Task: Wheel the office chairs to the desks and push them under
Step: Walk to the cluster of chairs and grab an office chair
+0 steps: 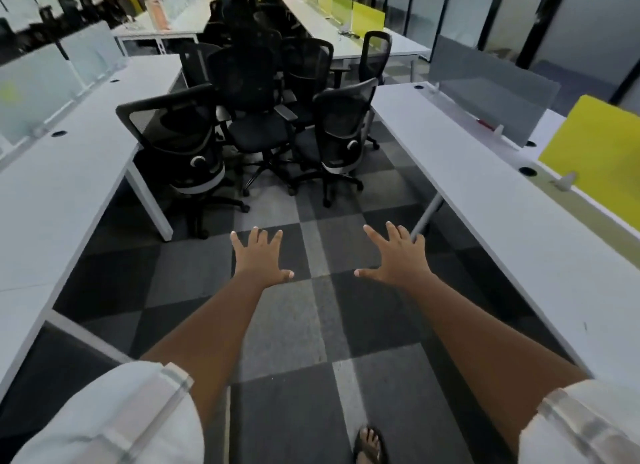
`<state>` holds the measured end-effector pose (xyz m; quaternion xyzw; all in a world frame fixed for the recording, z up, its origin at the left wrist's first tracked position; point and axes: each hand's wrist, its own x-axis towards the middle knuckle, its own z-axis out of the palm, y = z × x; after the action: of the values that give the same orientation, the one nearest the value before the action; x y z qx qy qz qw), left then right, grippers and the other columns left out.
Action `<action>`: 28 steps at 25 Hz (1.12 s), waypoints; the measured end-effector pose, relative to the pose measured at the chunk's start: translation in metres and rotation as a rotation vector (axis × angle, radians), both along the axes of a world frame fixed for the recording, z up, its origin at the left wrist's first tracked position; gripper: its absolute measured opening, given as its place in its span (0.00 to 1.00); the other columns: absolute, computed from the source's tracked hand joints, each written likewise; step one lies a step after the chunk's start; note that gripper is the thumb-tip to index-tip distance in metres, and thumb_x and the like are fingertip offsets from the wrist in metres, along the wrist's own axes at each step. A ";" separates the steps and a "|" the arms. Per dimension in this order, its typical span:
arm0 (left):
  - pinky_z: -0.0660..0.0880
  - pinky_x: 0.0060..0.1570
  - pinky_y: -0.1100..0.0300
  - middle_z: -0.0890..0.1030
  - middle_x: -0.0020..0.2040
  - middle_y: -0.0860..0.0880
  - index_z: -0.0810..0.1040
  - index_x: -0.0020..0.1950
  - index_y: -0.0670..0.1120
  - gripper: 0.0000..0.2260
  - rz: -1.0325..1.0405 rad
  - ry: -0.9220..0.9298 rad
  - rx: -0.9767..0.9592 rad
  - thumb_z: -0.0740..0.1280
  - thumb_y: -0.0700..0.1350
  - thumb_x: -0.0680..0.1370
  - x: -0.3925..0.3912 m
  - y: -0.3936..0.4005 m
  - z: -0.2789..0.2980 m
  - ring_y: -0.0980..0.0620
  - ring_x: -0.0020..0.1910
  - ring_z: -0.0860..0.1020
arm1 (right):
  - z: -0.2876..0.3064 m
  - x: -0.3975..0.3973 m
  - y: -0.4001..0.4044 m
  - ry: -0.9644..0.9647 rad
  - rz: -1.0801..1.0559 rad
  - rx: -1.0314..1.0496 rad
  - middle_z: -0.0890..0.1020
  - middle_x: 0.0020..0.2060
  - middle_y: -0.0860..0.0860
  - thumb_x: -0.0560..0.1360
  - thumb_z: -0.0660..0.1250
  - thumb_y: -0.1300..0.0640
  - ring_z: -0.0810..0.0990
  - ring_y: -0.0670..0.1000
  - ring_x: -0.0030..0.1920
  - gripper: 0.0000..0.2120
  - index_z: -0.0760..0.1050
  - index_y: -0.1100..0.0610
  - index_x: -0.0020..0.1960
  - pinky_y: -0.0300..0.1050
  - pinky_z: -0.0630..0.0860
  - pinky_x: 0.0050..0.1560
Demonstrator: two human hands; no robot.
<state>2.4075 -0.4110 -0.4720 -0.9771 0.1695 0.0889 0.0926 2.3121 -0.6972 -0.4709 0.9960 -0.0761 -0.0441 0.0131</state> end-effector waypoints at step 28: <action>0.56 0.75 0.35 0.46 0.83 0.42 0.41 0.83 0.54 0.48 0.455 -0.145 -0.084 0.68 0.67 0.75 0.635 0.238 0.016 0.40 0.81 0.50 | 0.005 0.767 0.202 0.075 0.414 -0.024 0.62 0.78 0.55 0.73 0.69 0.42 0.63 0.60 0.75 0.45 0.49 0.46 0.82 0.62 0.64 0.70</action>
<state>3.0427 -0.1729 -0.4559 -0.9970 -0.0584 0.0300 0.0416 3.0796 -0.4953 -0.4663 0.9879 0.1301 -0.0765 0.0365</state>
